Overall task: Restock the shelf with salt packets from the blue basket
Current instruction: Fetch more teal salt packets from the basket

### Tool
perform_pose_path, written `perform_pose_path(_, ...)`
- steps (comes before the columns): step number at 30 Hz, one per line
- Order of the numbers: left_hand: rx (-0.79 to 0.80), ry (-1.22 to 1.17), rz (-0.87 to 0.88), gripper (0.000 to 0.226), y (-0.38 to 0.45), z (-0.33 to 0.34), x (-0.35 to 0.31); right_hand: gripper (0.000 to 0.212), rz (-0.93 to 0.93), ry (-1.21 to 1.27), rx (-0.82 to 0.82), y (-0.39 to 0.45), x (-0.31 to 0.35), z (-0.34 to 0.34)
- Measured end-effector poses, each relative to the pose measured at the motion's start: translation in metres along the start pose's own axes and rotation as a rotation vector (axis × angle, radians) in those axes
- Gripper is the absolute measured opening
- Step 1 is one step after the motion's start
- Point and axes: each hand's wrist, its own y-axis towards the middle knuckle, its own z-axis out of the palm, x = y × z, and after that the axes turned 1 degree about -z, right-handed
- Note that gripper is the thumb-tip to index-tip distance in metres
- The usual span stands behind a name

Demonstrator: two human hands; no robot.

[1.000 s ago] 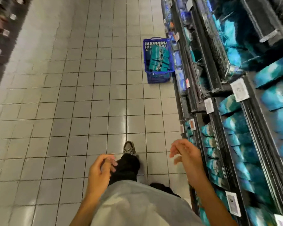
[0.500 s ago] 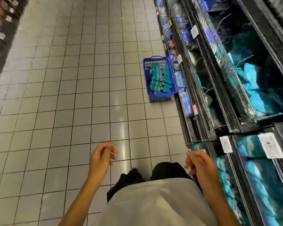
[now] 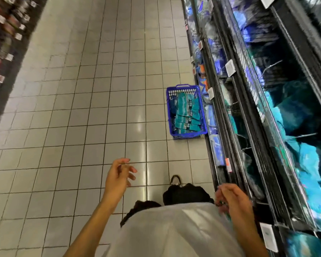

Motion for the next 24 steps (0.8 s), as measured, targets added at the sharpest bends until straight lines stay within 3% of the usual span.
perform_pose_path(14,-0.205,-0.135,-0.123,0.017,0.115,-0.005,-0.057,0.013,-0.049,-0.073,0.240,0.182,0.154,0.157)
perform_pose_path(19,-0.194,-0.147,-0.155,0.017,0.200,-0.032,-0.081,0.016,-0.035,-0.071,0.195,0.230,0.187,0.221)
perform_pose_path(24,-0.043,-0.054,-0.139,0.017,0.287,-0.043,-0.122,0.018,0.044,-0.003,0.059,0.260,0.206,0.261)
